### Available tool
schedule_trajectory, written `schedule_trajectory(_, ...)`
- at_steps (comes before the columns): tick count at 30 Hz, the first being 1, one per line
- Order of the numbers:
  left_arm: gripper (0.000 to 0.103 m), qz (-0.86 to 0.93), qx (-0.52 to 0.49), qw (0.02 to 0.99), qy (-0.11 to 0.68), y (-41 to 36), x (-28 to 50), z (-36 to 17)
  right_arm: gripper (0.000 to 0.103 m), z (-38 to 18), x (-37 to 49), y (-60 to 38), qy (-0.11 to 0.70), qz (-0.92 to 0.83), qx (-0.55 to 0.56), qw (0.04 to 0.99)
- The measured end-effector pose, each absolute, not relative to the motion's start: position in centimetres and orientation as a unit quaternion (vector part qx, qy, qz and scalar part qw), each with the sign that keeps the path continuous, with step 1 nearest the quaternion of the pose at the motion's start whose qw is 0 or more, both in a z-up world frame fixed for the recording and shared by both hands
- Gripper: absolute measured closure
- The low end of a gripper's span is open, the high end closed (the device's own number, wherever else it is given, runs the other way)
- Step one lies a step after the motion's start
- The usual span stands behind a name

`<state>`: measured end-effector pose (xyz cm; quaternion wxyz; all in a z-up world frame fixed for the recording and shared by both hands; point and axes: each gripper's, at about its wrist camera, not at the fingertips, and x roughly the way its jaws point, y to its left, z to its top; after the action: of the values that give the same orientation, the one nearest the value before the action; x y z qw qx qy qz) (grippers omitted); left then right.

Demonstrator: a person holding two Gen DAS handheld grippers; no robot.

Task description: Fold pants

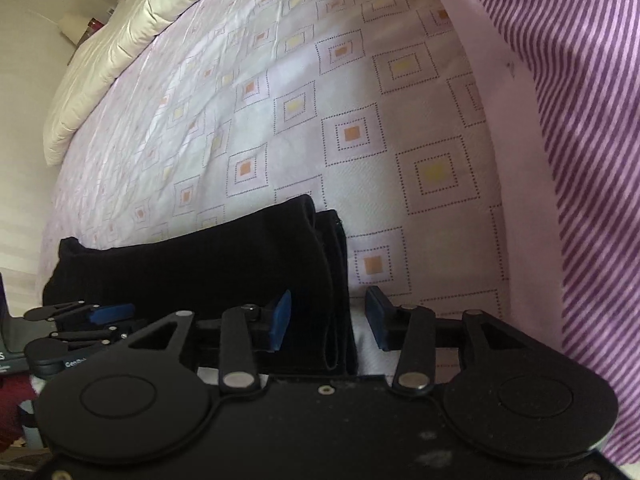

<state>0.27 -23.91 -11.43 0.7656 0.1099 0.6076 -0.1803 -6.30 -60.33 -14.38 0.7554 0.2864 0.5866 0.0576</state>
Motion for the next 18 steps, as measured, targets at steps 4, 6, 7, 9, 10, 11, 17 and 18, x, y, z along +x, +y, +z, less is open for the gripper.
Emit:
schedule_trajectory(4,0.063,-0.178,0.115,0.766,0.607,-24.3,0.4,-11.5,0.054,-15.1,-6.3,-60.4,0.579,0.080,0.344,0.735)
schedule_trajectory(6,0.063,-0.178,0.112,0.767,0.607,-24.2,0.4,-11.5,0.058,-15.7,-6.1,-59.6,0.585,0.101,0.369,0.715)
schedule_trajectory(7,0.063,-0.179,0.111,0.767,0.607,-24.1,0.4,-11.5,0.059,-15.7,-6.0,-58.7,0.587,0.103,0.356,0.719)
schedule_trajectory(9,0.063,-0.182,0.108,0.766,0.607,-23.8,0.4,-11.5,0.071,-15.1,-5.9,-57.4,0.578,0.095,0.345,0.733)
schedule_trajectory(10,0.063,-0.184,0.108,0.766,0.606,-23.7,0.3,-11.5,0.091,-14.8,-6.0,-57.1,0.570,0.092,0.357,0.734)
schedule_trajectory(11,0.062,-0.185,0.108,0.767,0.605,-23.5,0.3,-11.5,0.090,-14.1,-6.1,-56.8,0.563,0.079,0.359,0.741)
schedule_trajectory(17,0.062,-0.189,0.101,0.770,0.601,-23.2,0.2,-11.3,0.090,-9.1,-6.7,-54.1,0.544,0.040,0.292,0.786)
schedule_trajectory(18,0.062,-0.192,0.101,0.770,0.600,-23.2,0.2,-11.3,0.090,-8.2,-6.7,-53.5,0.540,0.040,0.278,0.793)
